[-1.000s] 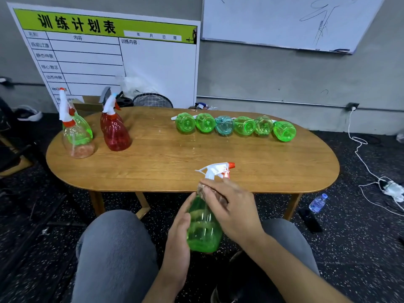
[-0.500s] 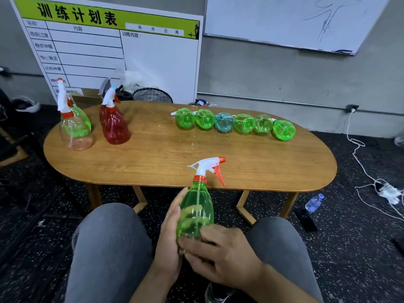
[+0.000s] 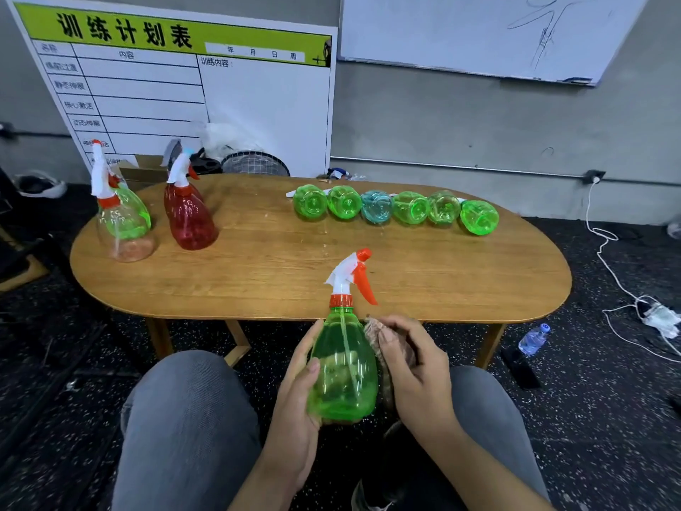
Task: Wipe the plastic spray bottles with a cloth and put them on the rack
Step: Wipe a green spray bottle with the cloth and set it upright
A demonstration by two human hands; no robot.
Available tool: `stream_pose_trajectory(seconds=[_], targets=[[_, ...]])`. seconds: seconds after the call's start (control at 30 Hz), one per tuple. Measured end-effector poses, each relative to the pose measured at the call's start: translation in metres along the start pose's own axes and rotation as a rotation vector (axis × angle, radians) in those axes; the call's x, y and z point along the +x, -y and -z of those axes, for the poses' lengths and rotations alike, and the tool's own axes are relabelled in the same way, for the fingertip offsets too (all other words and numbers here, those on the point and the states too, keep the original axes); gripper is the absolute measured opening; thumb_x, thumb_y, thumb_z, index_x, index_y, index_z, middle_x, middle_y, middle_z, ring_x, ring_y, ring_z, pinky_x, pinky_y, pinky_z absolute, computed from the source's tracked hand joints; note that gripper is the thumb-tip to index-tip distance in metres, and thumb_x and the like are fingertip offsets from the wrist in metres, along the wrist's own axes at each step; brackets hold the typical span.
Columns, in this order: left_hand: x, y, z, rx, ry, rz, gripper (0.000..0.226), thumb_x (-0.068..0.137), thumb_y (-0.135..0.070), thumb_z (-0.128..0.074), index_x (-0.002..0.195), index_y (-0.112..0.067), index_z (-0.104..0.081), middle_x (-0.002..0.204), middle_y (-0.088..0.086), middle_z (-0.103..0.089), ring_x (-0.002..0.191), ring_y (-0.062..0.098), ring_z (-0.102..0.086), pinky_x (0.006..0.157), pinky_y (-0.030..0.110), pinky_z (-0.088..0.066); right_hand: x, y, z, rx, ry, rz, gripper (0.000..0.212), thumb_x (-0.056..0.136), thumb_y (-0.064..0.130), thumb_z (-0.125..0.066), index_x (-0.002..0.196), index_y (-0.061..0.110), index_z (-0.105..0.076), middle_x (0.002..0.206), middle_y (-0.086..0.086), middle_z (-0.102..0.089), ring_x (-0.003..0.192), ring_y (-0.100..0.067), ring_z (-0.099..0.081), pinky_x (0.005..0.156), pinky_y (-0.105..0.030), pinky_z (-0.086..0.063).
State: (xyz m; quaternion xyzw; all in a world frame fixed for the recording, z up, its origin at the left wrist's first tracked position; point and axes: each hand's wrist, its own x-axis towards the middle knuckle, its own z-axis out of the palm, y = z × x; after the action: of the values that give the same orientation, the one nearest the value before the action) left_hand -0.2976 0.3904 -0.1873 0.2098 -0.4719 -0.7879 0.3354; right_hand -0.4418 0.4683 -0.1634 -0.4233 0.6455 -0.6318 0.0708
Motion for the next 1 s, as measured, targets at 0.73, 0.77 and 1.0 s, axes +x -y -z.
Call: stream_pose_trajectory(seconds=[0.73, 0.77, 1.0], targets=[[0.001, -0.001, 0.003, 0.048, -0.064, -0.022, 0.047, 0.106, -0.043, -0.042, 0.151, -0.037, -0.054, 0.13, 0.019, -0.073, 0.121, 0.041, -0.067, 0.102, 0.056, -0.05, -0.015, 0.008, 0.006, -0.5, 0.471, 0.829, 0.023, 0.099, 0.027, -0.071, 0.121, 0.021, -0.079, 0.091, 0.007, -0.044, 0.075, -0.007, -0.048, 0.072, -0.014, -0.038], [0.001, -0.001, 0.002, 0.039, -0.077, -0.016, 0.047, 0.106, -0.043, -0.04, 0.151, -0.036, -0.054, 0.131, 0.018, -0.072, 0.123, 0.04, -0.067, 0.103, 0.055, -0.05, -0.01, 0.007, 0.005, -0.478, 0.448, 0.786, 0.025, 0.101, 0.028, -0.069, 0.123, 0.02, -0.078, 0.09, 0.007, -0.046, 0.074, -0.006, -0.048, 0.073, -0.013, -0.038], [0.001, -0.002, 0.002, 0.069, -0.041, 0.002, 0.049, 0.102, -0.053, -0.042, 0.149, -0.044, -0.053, 0.137, 0.001, -0.071, 0.117, 0.033, -0.072, 0.066, 0.045, -0.058, 0.024, 0.004, -0.008, -0.302, 0.137, 0.388, 0.031, 0.105, 0.034, -0.059, 0.131, 0.024, -0.073, 0.08, 0.011, -0.05, 0.064, -0.009, -0.05, 0.054, -0.025, -0.044]])
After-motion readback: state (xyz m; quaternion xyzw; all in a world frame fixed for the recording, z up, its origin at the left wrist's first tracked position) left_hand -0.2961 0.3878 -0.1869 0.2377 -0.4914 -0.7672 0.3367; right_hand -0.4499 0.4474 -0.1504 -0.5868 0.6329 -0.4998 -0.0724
